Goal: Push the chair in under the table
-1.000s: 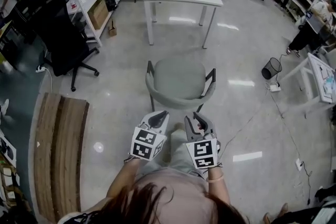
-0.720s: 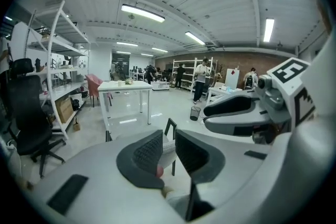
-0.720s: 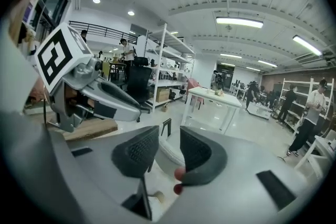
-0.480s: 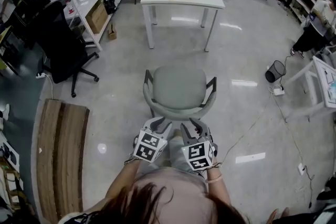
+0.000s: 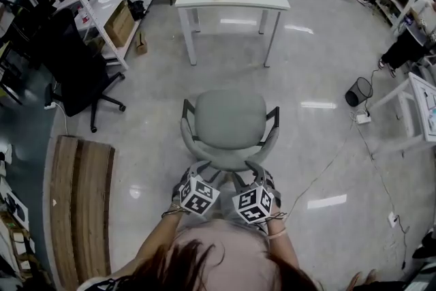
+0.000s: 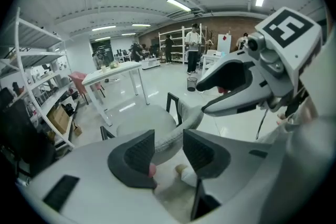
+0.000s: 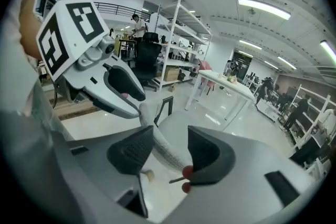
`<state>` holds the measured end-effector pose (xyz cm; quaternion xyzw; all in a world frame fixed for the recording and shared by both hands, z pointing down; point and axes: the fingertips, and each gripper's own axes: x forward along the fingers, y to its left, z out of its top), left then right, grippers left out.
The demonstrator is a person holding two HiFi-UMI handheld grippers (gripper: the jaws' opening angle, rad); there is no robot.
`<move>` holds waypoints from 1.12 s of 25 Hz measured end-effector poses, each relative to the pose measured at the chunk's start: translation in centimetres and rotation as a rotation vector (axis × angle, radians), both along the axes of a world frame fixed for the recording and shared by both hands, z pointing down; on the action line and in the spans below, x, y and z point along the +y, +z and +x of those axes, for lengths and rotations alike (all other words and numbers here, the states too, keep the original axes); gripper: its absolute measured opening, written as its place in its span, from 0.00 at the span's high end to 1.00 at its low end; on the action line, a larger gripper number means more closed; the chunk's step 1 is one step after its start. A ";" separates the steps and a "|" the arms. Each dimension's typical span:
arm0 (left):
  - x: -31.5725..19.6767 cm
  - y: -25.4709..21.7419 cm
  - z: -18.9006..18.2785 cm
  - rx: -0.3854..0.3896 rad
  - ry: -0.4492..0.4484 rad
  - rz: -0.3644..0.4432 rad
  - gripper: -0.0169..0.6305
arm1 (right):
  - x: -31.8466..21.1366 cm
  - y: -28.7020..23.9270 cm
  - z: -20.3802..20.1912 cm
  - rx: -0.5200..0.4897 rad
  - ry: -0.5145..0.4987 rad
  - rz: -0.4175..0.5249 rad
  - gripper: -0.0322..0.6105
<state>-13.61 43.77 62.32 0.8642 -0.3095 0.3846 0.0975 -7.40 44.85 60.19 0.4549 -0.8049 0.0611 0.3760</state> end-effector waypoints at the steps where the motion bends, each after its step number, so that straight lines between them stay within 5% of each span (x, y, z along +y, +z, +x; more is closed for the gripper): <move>1: -0.2 0.3 0.2 -0.004 0.005 -0.011 0.72 | -0.2 0.6 0.1 0.012 -0.010 -0.012 0.64; 14: -1.1 4.5 1.6 -0.168 0.109 -0.059 0.67 | -2.1 5.0 1.4 0.050 -0.072 -0.132 0.62; 21: -1.7 5.1 1.9 -0.178 0.144 -0.106 0.64 | -2.8 5.4 1.7 -0.052 -0.060 -0.219 0.60; 28: -2.6 5.2 2.8 -0.169 0.160 -0.095 0.63 | -3.7 4.9 2.3 -0.041 -0.075 -0.167 0.60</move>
